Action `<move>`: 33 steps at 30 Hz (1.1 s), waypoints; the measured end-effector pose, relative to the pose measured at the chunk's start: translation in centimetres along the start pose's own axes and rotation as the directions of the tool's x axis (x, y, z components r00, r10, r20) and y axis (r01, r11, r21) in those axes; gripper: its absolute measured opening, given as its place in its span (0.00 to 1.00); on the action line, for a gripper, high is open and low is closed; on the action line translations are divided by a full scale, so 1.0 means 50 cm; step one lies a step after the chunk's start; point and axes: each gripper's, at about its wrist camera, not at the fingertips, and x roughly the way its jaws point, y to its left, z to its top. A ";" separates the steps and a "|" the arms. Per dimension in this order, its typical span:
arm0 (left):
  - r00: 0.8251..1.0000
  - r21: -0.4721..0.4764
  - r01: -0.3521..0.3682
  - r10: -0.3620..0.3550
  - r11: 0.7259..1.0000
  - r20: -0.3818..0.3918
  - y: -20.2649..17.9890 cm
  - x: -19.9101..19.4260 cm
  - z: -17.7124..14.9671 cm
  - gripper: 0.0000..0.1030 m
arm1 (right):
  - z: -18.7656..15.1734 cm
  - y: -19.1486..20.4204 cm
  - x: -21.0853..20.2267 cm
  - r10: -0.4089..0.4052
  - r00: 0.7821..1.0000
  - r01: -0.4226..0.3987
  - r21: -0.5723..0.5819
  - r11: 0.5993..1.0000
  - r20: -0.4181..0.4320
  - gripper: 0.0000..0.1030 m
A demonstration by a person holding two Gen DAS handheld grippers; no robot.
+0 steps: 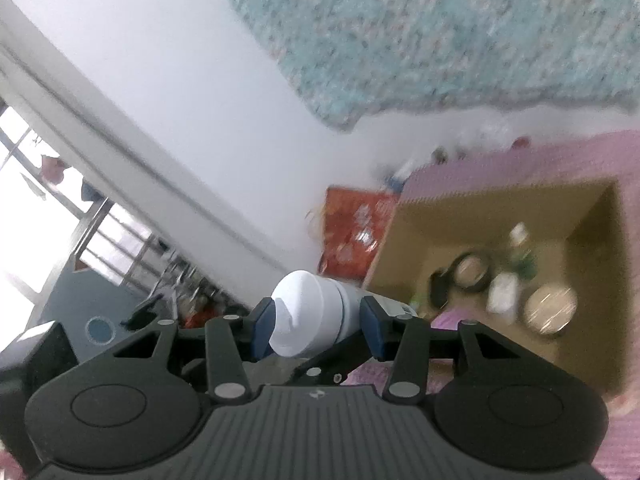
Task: Organize rigid objects
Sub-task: 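Lift the white pill bottle with the right gripper and carry it over the box, then lower the pill bottle into the box and open the right gripper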
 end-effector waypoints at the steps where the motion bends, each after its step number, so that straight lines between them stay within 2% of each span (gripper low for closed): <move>1: 1.000 -0.003 0.021 -0.021 1.000 -0.005 -0.009 0.015 0.008 0.51 | 0.011 -0.010 -0.011 -0.018 1.000 0.018 0.001 1.000 0.013 0.48; 7: 0.993 0.018 0.093 -0.092 0.995 -0.079 -0.066 0.105 0.011 0.51 | 0.033 -0.108 -0.033 -0.077 0.997 0.075 0.064 0.995 0.024 0.48; 16: 0.967 0.019 0.136 -0.129 0.991 -0.218 -0.096 0.208 -0.062 0.51 | -0.006 -0.257 0.016 -0.137 0.989 0.143 0.183 0.973 -0.049 0.48; 23: 0.947 0.010 0.167 -0.158 0.986 -0.279 -0.095 0.252 -0.096 0.51 | -0.031 -0.307 0.051 -0.186 0.977 0.204 0.192 0.960 -0.105 0.48; 33: 0.924 0.021 0.216 -0.197 0.976 -0.326 -0.107 0.294 -0.119 0.51 | -0.055 -0.319 0.063 -0.272 0.952 0.290 0.130 0.948 -0.141 0.49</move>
